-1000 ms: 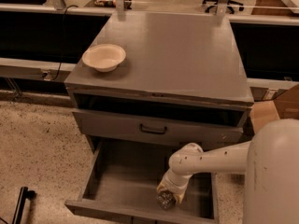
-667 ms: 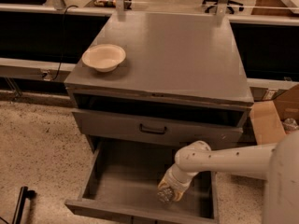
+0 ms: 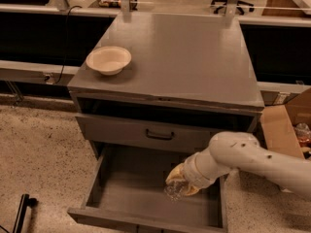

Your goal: Pick water bottle from middle drawer and place on counter

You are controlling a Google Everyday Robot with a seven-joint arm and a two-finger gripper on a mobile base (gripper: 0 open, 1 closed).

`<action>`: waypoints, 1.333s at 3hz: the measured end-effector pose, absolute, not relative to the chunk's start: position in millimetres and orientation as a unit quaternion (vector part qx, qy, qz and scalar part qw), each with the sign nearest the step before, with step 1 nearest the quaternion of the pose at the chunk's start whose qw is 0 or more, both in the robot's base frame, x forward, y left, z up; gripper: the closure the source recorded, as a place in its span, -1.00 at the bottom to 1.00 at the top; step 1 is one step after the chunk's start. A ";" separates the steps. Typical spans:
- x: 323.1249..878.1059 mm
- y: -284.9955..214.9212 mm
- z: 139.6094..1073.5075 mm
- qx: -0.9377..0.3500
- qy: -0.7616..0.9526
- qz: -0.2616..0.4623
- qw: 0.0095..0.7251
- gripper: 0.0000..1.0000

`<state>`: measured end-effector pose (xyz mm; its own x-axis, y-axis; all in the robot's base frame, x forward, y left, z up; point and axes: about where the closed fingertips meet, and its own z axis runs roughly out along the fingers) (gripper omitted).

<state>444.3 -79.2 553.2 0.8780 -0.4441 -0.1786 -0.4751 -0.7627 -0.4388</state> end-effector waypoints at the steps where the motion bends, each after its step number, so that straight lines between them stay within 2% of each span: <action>1: 428.1 -99.8 655.3 -0.931 0.227 0.007 0.286 1.00; 2: 412.1 -123.5 742.2 -0.931 0.230 -0.045 0.280 1.00; 3: 422.7 -134.0 806.2 -0.927 0.236 -0.095 0.276 1.00; 4: 456.8 -106.2 859.4 -0.926 0.208 -0.156 0.274 1.00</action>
Offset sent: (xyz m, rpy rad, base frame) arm -0.0492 -0.0763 0.3060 -0.0447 -0.2897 -0.1017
